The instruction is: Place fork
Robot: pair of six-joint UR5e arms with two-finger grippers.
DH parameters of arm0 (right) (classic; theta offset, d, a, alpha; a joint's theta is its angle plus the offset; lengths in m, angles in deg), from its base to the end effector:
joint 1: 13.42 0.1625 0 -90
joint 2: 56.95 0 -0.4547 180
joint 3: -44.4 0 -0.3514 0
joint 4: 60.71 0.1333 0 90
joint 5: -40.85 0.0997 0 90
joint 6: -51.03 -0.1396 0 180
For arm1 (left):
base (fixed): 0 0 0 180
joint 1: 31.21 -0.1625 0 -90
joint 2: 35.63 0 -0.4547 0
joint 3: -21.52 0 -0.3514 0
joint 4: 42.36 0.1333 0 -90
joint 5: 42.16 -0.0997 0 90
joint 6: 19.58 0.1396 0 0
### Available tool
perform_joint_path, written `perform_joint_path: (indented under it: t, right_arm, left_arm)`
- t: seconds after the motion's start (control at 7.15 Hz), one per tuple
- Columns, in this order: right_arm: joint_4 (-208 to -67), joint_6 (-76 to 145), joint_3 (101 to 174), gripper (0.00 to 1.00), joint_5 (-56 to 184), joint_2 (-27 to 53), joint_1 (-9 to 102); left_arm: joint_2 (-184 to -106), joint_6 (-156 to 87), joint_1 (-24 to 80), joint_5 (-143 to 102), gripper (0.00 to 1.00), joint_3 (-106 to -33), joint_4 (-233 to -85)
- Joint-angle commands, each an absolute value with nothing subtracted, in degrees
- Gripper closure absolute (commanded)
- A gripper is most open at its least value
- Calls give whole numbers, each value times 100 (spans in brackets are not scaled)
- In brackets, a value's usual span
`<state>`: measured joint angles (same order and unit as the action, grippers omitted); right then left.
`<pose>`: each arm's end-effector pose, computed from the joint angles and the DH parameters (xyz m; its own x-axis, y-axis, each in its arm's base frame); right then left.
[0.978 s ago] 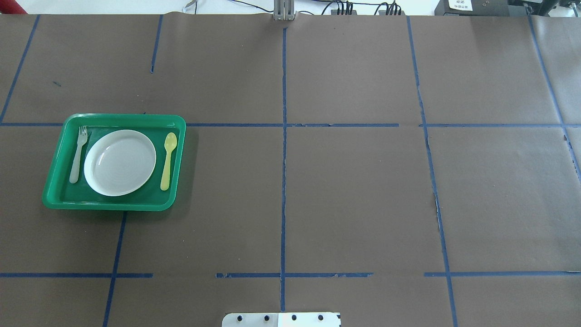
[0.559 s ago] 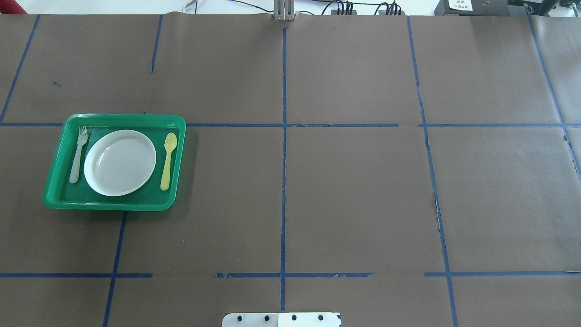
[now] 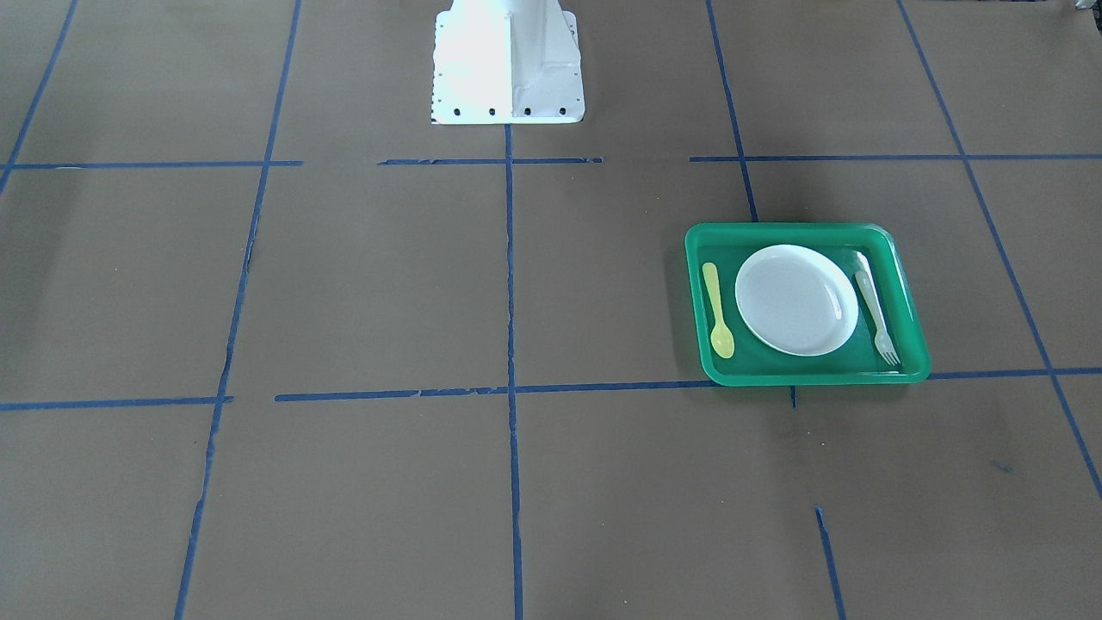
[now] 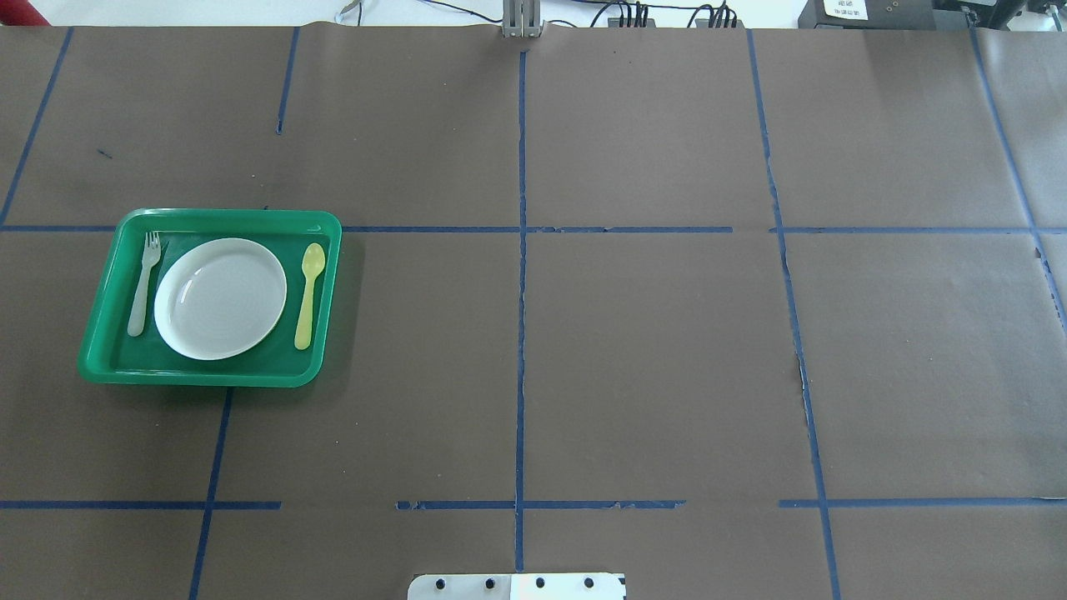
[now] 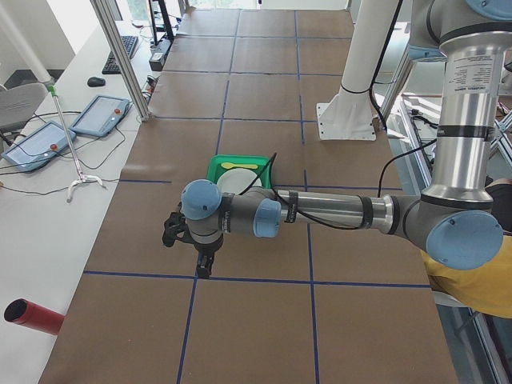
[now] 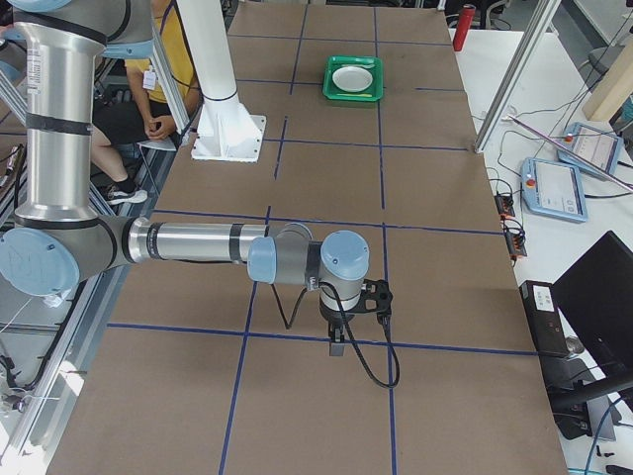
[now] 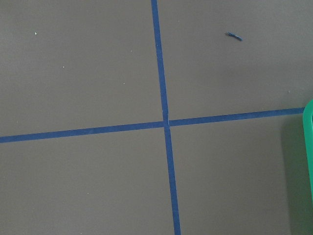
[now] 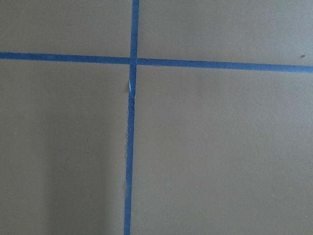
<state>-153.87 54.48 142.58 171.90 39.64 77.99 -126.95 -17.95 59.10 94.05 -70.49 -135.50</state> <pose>0.0514 -0.3947 0.7124 0.7536 -0.0237 0.6569 0.0208 0.9997 0.0122 -0.0351 -0.4710 0.6814 0.6923 0.1058 -0.7138 -0.0143 0.9910 0.1330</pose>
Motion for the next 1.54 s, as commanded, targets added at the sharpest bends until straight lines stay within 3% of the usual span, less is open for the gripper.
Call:
perform_joint_path:
  t: [0.0,1.4]
  right_arm:
    - [-15387,5446,14258,0,17190,3964,7799]
    - [-15387,5446,14258,0,17190,3964,7799]
  left_arm:
    - [-12730,-1659,5931,9399,0,-7007,-13377]
    - [-12817,-1404,6283,9355,0,-7059,-12840]
